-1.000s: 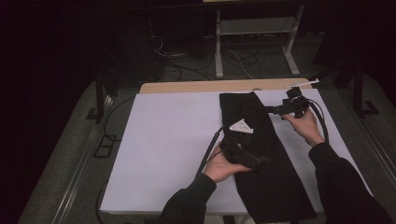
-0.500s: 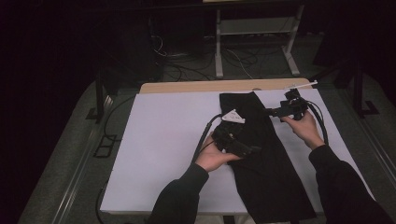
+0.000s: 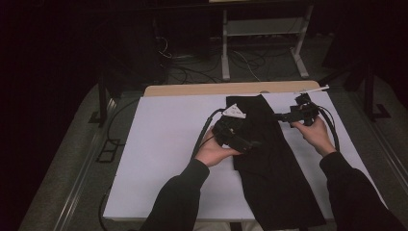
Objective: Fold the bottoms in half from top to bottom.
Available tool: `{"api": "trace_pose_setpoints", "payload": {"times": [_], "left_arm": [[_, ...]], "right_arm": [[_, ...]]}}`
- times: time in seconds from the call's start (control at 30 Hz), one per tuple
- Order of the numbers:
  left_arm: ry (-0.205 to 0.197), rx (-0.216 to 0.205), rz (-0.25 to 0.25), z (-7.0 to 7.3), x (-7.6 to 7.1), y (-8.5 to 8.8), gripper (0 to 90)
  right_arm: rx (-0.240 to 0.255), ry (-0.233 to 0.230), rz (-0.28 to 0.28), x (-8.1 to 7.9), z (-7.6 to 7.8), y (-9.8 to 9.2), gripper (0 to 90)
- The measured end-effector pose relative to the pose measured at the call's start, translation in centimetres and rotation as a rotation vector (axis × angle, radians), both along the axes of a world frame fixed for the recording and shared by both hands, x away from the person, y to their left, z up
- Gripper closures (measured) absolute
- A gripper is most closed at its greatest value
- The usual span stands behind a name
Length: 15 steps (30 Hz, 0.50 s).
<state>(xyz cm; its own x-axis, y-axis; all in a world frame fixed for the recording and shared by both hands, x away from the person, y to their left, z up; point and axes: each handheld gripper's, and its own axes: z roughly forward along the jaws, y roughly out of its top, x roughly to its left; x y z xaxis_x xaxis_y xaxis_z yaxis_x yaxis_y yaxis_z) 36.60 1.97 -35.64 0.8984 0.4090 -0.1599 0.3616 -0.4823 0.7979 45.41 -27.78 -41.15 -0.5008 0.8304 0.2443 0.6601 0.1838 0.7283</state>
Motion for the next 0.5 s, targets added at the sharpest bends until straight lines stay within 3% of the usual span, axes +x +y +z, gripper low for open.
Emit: {"api": "trace_pose_setpoints", "payload": {"times": [0.27,0.5], "left_arm": [[-0.008,-0.015,0.022,0.5,1.5,0.6,0.0],[-0.014,-0.087,0.043,0.2,2.8,1.5,0.0]], "right_arm": [[0.003,0.003,-0.002,-0.1,0.0,-0.1,0.0],[0.005,0.0,0.0,-0.3,0.2,-0.4,0.0]]}}
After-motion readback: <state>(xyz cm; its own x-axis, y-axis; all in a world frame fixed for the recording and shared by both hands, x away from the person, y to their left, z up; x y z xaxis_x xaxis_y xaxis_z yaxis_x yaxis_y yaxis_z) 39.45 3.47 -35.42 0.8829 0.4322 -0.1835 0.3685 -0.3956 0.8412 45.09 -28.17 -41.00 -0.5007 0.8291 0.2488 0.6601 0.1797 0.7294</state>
